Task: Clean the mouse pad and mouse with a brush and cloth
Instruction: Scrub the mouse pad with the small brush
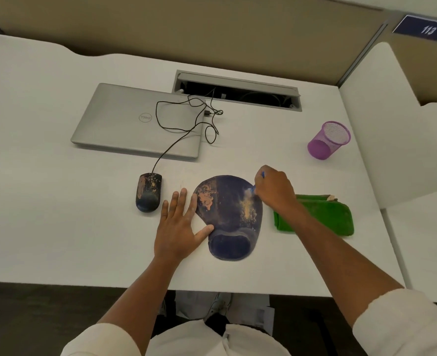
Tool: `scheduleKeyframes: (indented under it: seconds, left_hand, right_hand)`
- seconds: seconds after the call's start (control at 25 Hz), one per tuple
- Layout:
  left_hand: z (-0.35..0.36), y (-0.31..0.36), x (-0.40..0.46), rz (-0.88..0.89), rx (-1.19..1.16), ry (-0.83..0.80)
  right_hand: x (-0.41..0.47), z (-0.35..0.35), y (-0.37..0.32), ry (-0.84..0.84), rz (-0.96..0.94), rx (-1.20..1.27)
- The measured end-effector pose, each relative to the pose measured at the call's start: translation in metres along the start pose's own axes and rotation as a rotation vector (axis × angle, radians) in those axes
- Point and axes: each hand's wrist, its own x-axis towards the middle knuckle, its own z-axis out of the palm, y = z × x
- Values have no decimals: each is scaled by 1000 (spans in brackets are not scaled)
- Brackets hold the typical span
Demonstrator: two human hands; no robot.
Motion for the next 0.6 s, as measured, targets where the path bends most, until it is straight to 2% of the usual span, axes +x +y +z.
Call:
scheduleKeyframes:
  seconds: [0.12,0.28,0.48,0.6]
  left_hand:
    - [-2,0,0,8,-32,3]
    - [-5,-1,0,17,-45,-32]
    - [-3,-3,1,31,-89,-26]
    - [-2,-4,0,38,-88,-26]
  right_hand:
    - [8,-6,-9,5,71,45]
    - [13,-7,-14,-163,204,-89]
    - [1,-3,-16,46,217,123]
    - [-1,4,-13,-50,276,5]
